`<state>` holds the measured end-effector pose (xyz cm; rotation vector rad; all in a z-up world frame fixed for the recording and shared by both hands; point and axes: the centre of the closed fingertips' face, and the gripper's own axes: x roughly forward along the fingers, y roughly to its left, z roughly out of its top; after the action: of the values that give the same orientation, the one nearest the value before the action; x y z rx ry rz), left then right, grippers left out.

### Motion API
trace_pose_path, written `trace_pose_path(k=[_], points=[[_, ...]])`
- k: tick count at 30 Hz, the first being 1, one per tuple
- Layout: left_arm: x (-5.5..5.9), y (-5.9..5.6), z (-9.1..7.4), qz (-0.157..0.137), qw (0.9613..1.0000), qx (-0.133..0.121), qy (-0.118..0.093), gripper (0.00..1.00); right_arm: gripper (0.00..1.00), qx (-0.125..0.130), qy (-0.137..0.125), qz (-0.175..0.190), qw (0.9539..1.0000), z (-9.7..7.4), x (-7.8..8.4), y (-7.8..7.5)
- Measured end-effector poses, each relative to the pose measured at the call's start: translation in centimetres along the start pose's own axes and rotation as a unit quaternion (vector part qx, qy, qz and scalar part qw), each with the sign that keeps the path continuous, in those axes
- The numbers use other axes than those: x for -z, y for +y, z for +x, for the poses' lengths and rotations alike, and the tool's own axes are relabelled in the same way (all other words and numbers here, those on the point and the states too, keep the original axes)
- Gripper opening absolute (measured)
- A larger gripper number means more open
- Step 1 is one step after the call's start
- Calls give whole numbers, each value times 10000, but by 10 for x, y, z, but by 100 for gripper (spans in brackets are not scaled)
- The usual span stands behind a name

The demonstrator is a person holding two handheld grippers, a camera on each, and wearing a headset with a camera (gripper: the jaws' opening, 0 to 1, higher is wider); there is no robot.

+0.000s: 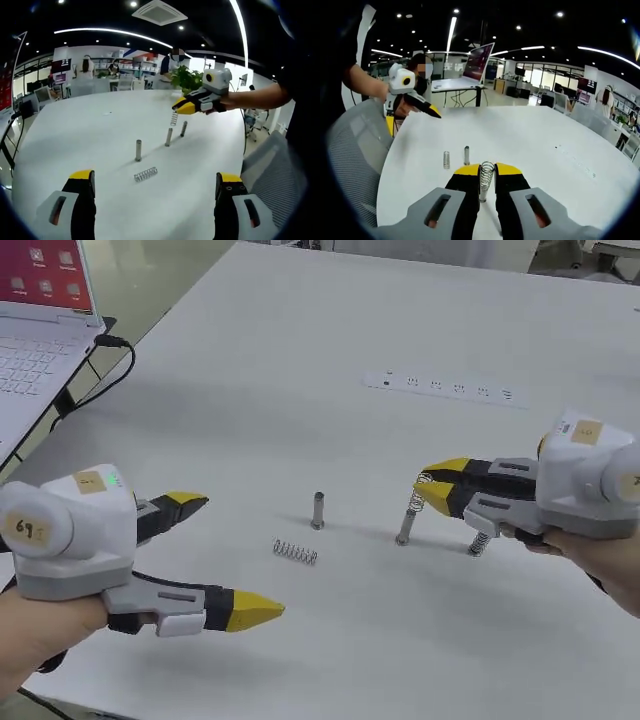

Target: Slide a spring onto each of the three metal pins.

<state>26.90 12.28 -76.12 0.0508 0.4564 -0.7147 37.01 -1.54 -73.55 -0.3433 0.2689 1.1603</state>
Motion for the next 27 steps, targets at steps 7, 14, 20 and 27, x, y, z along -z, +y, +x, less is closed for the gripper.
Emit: trace_pose_path(k=[7, 14, 20, 27], points=[[2, 0, -1, -32, 10000, 3, 25, 97, 8, -14, 74, 21, 10000, 3, 5, 0], [3, 0, -2, -55, 10000, -9, 23, 97, 8, -18, 128, 33, 9999, 6, 10, -1], [7, -1, -2, -94, 9999, -18, 36, 96, 8, -34, 196, 51, 9998, 8, 17, -1], [9, -1, -3, -108, 9999, -18, 65, 95, 8, -41, 298, 50, 9995, 13, 26, 0]])
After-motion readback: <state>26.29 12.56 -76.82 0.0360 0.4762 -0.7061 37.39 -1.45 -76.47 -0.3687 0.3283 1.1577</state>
